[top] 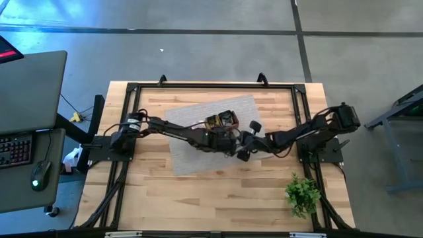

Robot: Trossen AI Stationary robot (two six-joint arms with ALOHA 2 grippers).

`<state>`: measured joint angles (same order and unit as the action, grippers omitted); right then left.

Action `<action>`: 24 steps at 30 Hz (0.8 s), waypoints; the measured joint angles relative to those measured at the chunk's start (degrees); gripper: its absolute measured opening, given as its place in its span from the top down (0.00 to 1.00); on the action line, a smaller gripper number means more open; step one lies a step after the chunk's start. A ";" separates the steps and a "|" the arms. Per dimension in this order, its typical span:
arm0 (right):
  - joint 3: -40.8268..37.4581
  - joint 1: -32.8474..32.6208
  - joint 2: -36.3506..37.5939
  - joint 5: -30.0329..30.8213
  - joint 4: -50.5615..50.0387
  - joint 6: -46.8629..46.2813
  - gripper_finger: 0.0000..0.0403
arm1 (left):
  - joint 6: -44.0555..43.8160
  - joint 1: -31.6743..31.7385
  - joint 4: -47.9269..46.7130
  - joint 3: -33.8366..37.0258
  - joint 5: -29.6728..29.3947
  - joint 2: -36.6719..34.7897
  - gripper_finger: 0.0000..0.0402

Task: Pick & Place Tea
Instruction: Put the violet tea bag into the right section of the wooden organizer

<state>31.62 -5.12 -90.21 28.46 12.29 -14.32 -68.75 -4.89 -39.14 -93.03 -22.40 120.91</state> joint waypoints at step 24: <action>0.08 4.69 -7.92 -10.32 6.74 -6.48 1.00 | -1.07 2.61 2.72 -0.09 7.04 4.63 0.59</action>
<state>31.70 -0.43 -98.13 18.14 19.03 -20.80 -69.82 -2.28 -36.43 -93.12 -15.37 125.54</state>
